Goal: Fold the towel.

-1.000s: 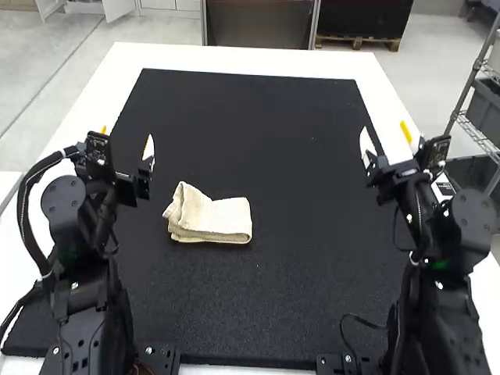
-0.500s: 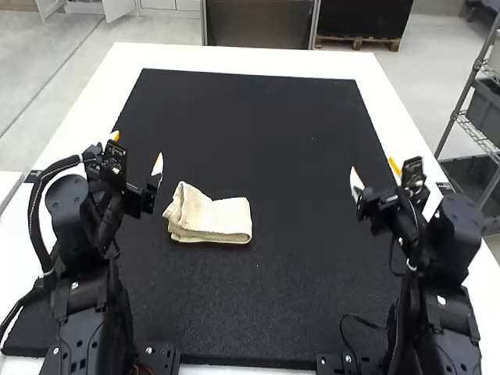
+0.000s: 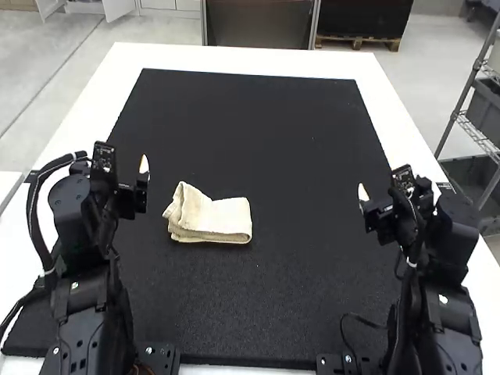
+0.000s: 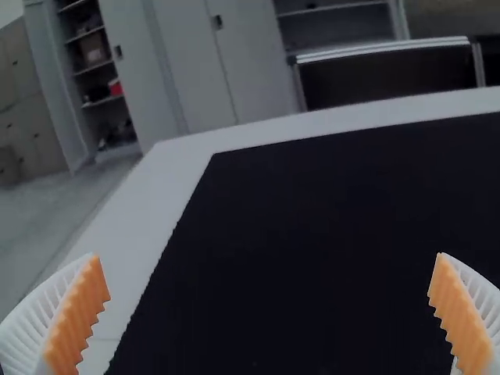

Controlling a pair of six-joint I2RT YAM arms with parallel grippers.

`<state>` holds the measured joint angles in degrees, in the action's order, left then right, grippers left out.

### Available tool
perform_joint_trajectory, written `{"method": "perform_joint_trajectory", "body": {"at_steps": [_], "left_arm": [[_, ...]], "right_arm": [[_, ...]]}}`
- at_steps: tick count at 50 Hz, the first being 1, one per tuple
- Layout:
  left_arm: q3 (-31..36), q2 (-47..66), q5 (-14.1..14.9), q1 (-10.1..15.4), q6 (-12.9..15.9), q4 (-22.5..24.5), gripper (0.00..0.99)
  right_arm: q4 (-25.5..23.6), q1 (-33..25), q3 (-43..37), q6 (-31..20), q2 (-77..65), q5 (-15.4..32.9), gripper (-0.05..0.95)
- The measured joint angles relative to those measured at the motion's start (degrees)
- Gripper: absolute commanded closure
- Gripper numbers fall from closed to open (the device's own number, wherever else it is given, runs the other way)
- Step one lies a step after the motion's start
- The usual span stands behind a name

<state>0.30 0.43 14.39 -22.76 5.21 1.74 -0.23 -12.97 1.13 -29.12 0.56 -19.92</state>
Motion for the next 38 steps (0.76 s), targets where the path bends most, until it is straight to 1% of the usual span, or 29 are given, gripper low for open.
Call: {"method": "perform_joint_trajectory", "body": {"at_steps": [2,5,8,10,13,16,22,30,34,38], "left_arm": [[0.00,0.00,-0.63,0.00,-1.81,0.00,0.034],[0.00,0.00,-1.70,0.00,-5.27,0.02,0.034],[0.00,0.00,-2.93,0.00,-8.41,0.00,0.038],[0.02,0.00,-4.00,0.00,-10.36,-0.02,0.038],[0.00,0.00,-5.49,0.00,-12.61,-0.28,0.038],[0.02,0.00,-6.45,0.00,-13.97,-0.66,0.039],[0.00,0.00,-7.63,0.00,-14.49,-2.25,0.039],[0.00,0.00,-8.44,0.04,-14.05,-3.85,0.041],[0.00,0.00,-8.61,0.66,-14.01,-3.89,0.039],[0.00,0.00,-8.63,1.55,-14.03,-3.85,0.039]], "right_arm": [[1.46,-0.70,-0.37,0.44,0.00,1.44,0.00],[3.15,-1.81,-0.76,2.71,0.00,3.78,-0.01],[4.24,-2.91,-0.76,6.58,0.00,5.51,-0.01],[4.46,-3.50,-0.79,10.49,0.00,6.58,0.00],[4.44,-3.67,-0.76,14.43,0.00,7.43,0.00],[4.92,-3.65,-0.76,17.38,0.00,7.93,0.00],[5.92,-2.91,-0.76,20.41,0.02,8.63,-0.01],[7.52,1.64,-0.76,22.10,0.00,8.87,-0.01],[7.91,3.58,-0.76,22.43,0.00,8.87,-0.01],[7.93,4.26,-0.76,22.88,0.00,8.90,-0.01]]}}
